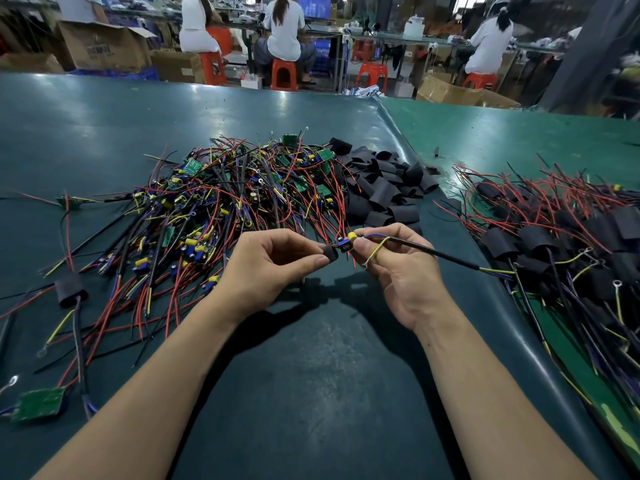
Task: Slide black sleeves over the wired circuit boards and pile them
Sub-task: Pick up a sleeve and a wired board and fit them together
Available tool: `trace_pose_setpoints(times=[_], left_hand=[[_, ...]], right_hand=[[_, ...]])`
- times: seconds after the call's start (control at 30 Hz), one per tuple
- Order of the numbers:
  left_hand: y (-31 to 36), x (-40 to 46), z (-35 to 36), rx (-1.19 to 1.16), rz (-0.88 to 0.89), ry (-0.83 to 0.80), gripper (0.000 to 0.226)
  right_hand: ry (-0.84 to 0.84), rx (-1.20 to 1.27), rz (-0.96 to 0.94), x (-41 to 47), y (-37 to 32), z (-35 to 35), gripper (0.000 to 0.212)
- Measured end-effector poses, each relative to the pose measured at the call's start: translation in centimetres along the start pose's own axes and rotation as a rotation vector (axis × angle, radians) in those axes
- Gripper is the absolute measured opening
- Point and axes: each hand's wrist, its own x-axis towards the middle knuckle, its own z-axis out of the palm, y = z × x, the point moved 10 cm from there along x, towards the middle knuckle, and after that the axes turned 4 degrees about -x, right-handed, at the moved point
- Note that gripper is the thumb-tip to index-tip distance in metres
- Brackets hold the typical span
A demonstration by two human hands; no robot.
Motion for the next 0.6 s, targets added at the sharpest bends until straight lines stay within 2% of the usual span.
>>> trace_pose_setpoints(times=[0.13,0.33,0.53,0.6], left_hand=[[-0.1,-0.2,0.5,0.019,-0.003,-0.028,0.015],[0.6,-0.3,-0.1,0.055,0.081,0.077,0.013],[1.0,-0.4,0.5,0.057,0.132,0.003,0.016],[0.9,-0.3,0.4,0.064,0.137,0.012,0.017]], right_hand=[[0.000,-0.032,0.005,0.0,0.1,0.0,0.015],[-0.065,-0.040,-0.023,-0.2,-0.2,0.8,0.032],[-0.050,-0.039,-0.023,-0.2,-0.1,0.7,0.020],[-0.045,-0.089,-0.034,-0.2,-0.1,0.7,0.024]])
